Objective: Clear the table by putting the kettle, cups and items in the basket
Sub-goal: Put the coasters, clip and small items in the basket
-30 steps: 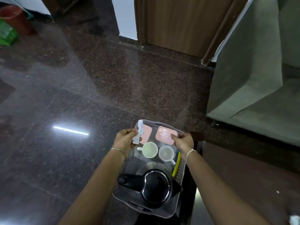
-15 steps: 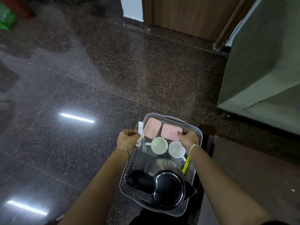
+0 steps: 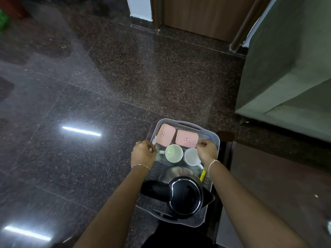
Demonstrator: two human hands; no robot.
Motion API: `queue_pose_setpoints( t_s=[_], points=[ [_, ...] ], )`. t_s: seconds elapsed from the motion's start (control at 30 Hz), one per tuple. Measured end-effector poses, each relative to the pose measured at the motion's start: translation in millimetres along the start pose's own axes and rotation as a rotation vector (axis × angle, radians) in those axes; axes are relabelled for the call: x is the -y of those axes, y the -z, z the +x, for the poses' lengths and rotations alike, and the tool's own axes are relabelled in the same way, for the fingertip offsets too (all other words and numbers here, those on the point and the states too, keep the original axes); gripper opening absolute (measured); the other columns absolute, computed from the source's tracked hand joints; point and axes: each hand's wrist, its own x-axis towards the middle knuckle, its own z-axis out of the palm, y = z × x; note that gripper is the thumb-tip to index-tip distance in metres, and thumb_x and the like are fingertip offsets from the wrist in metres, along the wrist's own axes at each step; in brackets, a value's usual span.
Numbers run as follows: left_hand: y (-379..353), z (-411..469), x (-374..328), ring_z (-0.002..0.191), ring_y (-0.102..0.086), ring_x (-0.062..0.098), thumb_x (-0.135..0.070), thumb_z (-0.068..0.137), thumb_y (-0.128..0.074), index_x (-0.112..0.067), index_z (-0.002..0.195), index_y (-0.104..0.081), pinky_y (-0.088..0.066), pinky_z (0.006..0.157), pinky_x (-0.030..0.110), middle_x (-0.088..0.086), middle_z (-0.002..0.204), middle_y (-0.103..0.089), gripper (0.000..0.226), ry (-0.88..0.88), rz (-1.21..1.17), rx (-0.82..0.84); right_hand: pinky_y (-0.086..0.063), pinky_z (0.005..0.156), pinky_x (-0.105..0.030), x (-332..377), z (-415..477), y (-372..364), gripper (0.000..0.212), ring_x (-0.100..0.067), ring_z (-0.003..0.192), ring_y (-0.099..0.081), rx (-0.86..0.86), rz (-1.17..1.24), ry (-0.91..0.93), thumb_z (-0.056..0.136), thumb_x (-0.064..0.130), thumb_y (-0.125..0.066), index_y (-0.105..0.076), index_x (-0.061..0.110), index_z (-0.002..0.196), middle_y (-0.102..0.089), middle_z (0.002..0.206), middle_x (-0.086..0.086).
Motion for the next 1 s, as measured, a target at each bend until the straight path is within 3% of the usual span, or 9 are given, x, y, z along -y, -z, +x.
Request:
queue_pose_setpoints(
  t_s=[0.2, 0.3, 0.43, 0.6, 0.7, 0.83, 1.0],
  points=[
    [3, -11, 5, 0.085, -0.069, 0.025, -0.017, 0.078, -0.073, -0.019, 0.092, -0.074, -0.05, 0.077, 0.027, 0.009, 0.099, -0.071, 0.015, -0.026, 0.009, 0.025, -0.045, 0.083, -0.026, -8, -15, 9, 0.024, -0.028, 0.101, -0.063, -0.036, 0.019, 0.034, 0.085, 0.017, -0.059, -0.068, 0.014, 0.108, -0.07, 0.109, -0.007],
    [7, -15, 5, 0.088, -0.07, 0.026, -0.014, 0.08, -0.067, -0.019, 0.095, -0.074, -0.056, 0.081, 0.033, 0.009, 0.097, -0.075, 0.017, -0.054, 0.0, 0.009, -0.046, 0.09, -0.028, -12, -25, 18, 0.027, -0.027, 0.106, -0.063, -0.055, 0.023, 0.048, 0.085, 0.016, -0.059, -0.067, 0.015, 0.111, -0.069, 0.114, -0.006],
    [17, -23, -11, 0.09, -0.07, 0.026, -0.01, 0.082, -0.061, -0.019, 0.094, -0.074, -0.055, 0.08, 0.03, 0.008, 0.098, -0.075, 0.019, -0.086, -0.063, 0.003, -0.046, 0.092, -0.029, -13, -43, 36, 0.025, -0.025, 0.105, -0.064, -0.069, 0.072, 0.115, 0.085, 0.013, -0.06, -0.068, 0.014, 0.108, -0.07, 0.112, -0.006],
    [26, -48, -57, 0.09, -0.07, 0.023, -0.012, 0.084, -0.062, -0.016, 0.095, -0.072, -0.054, 0.085, 0.031, 0.005, 0.102, -0.074, 0.016, -0.196, -0.13, 0.058, -0.039, 0.073, -0.015, -5, -71, 69, 0.022, -0.016, 0.087, -0.062, -0.046, 0.125, 0.23, 0.084, 0.009, -0.06, -0.069, 0.013, 0.103, -0.07, 0.1, -0.005],
    [27, -73, -86, 0.086, -0.071, 0.019, -0.011, 0.084, -0.063, -0.015, 0.093, -0.072, -0.044, 0.074, 0.015, 0.002, 0.098, -0.074, 0.013, -0.268, -0.177, 0.057, -0.034, 0.064, -0.009, -3, -89, 94, 0.018, -0.012, 0.08, -0.058, -0.046, 0.184, 0.314, 0.085, 0.008, -0.06, -0.069, 0.012, 0.1, -0.067, 0.091, -0.002],
    [19, -116, -126, 0.088, -0.069, 0.017, -0.012, 0.085, -0.061, -0.015, 0.096, -0.071, -0.049, 0.082, 0.021, 0.003, 0.1, -0.074, 0.015, -0.368, -0.218, 0.07, -0.039, 0.067, -0.011, -14, -116, 141, 0.012, -0.01, 0.077, -0.06, -0.06, 0.242, 0.396, 0.086, 0.01, -0.062, -0.068, 0.017, 0.093, -0.068, 0.088, 0.001],
    [-18, -195, -184, 0.093, -0.068, 0.022, -0.012, 0.087, -0.062, -0.023, 0.082, -0.064, -0.051, 0.088, 0.032, 0.005, 0.096, -0.074, 0.012, -0.502, -0.308, 0.154, -0.05, 0.085, -0.027, -58, -150, 223, 0.016, -0.015, 0.087, -0.065, -0.109, 0.353, 0.462, 0.086, 0.007, -0.061, -0.068, 0.021, 0.091, -0.07, 0.09, 0.0]
  ],
)
